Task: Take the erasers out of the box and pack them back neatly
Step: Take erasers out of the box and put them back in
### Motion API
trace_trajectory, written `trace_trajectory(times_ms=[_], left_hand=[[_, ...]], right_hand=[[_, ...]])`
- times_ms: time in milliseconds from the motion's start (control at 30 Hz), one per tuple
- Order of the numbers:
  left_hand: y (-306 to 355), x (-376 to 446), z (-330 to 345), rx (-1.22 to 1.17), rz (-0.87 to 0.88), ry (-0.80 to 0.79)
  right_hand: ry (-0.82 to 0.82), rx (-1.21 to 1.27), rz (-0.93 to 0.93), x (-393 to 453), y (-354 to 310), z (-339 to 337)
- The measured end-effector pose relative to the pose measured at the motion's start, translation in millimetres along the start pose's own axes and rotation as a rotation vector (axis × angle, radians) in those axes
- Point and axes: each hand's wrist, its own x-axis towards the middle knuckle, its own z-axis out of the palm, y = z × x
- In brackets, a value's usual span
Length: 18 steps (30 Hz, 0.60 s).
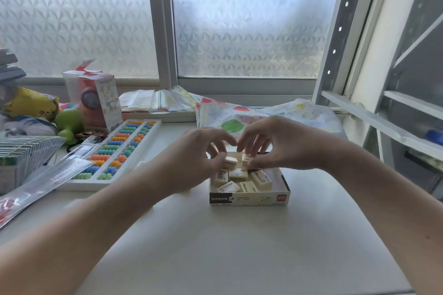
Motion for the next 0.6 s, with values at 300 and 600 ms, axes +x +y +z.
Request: trace_trajectory(times_ms=[300,600], left_hand=[[-1.9,-0.8,-2.1,0.105,0.042,0.009],[-5.7,4.7,6.2,0.123,-0.045,0.097]], right_hand=[[-0.007,0.024,0.044,-0.5,3.3,-2.2],[0.038,0.043,-0.051,3.6,-0.7,7.2]])
